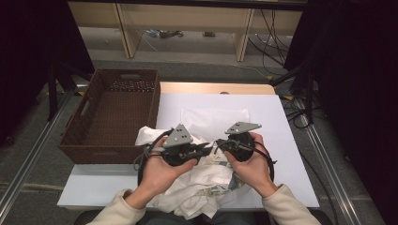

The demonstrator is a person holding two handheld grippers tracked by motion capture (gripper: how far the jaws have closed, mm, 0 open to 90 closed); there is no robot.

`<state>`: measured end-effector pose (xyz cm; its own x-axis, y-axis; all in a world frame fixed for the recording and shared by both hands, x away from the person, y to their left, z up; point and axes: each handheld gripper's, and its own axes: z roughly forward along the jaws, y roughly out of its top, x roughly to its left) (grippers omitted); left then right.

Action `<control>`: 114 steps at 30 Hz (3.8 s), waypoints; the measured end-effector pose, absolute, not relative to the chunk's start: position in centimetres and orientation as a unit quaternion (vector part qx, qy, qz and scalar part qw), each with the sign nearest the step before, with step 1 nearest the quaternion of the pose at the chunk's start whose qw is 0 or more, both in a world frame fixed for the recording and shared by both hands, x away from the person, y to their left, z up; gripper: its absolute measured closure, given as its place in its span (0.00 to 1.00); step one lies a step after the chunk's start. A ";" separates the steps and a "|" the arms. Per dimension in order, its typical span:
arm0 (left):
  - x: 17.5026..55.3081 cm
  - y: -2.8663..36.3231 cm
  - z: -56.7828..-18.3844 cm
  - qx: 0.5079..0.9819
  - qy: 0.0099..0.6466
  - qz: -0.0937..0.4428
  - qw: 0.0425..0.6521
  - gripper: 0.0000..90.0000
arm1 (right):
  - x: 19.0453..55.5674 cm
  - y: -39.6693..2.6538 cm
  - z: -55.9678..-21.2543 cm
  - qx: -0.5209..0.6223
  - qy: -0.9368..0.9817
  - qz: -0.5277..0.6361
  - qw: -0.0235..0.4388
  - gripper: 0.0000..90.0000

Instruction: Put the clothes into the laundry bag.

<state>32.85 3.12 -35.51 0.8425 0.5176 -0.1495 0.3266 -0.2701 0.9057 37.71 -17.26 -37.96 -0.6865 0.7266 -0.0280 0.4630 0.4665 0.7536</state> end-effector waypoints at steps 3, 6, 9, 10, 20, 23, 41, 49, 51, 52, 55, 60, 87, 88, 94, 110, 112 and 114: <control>32.5 1.4 -36.3 0.801 0.250 0.074 0.538 0.90 | 37.6 -17.3 -38.0 0.363 0.834 0.377 0.173 1.00; 32.6 0.2 -37.4 0.816 0.238 0.076 0.521 0.89 | 37.6 -17.3 -37.9 0.363 0.835 0.375 0.173 1.00; 33.2 -0.1 -39.1 0.819 0.251 0.067 0.511 0.87 | 37.8 -17.6 -37.8 0.357 0.836 0.378 0.175 1.00; 33.5 -0.1 -39.6 0.821 0.246 0.068 0.511 0.87 | 37.7 -17.6 -37.8 0.358 0.836 0.379 0.174 1.00; 33.7 -0.8 -41.2 0.832 0.241 0.060 0.497 0.72 | 37.9 -17.6 -38.0 0.353 0.839 0.376 0.175 1.00; 33.0 -0.3 -39.8 0.829 0.236 0.064 0.503 0.55 | 37.9 -17.7 -37.9 0.353 0.838 0.377 0.175 1.00; 35.2 11.6 -35.1 0.764 0.347 0.242 0.488 0.29 | 37.8 -17.4 -38.1 0.366 0.838 0.370 0.164 1.00; 38.2 14.6 -38.4 0.786 0.402 0.263 0.388 0.24 | 37.9 -17.5 -38.1 0.364 0.839 0.370 0.162 1.00; 38.2 14.7 -38.6 0.797 0.398 0.264 0.371 0.31 | 37.9 -17.5 -38.1 0.364 0.839 0.370 0.162 1.00; 38.3 14.7 -38.7 0.801 0.394 0.263 0.365 0.37 | 37.9 -17.4 -38.1 0.364 0.839 0.370 0.162 1.00; 38.5 14.7 -39.0 0.809 0.383 0.268 0.357 0.51 | 37.8 -17.5 -38.1 0.363 0.840 0.370 0.163 1.00; 38.6 15.1 -39.1 0.822 0.369 0.261 0.348 0.74 | 37.9 -17.4 -38.1 0.363 0.840 0.370 0.163 1.00; 34.0 9.5 -35.2 0.772 0.307 0.163 0.532 0.99 | 37.9 -17.5 -38.1 0.364 0.839 0.370 0.164 1.00; 33.5 8.8 -35.0 0.774 0.296 0.148 0.539 0.99 | 37.7 -17.4 -38.1 0.374 0.835 0.370 0.159 1.00; 31.8 4.1 -36.0 0.795 0.245 0.083 0.548 0.99 | 37.7 -17.4 -38.1 0.374 0.835 0.370 0.160 1.00; 33.3 5.1 -33.9 0.791 0.260 0.121 0.540 0.42 | 37.9 -17.4 -38.2 0.364 0.839 0.369 0.165 1.00; 34.1 5.9 -33.6 0.778 0.282 0.135 0.544 0.38 | 37.7 -17.3 -38.2 0.374 0.835 0.371 0.162 1.00; 35.2 6.4 -34.2 0.774 0.304 0.140 0.538 0.36 | 37.7 -17.3 -38.2 0.374 0.834 0.371 0.162 1.00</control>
<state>35.22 6.38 -34.21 0.7766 0.6204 -0.1099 0.3194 -0.2372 0.9175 37.73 -17.30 -38.20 -0.6675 0.7446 0.0074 0.5041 0.4445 0.7404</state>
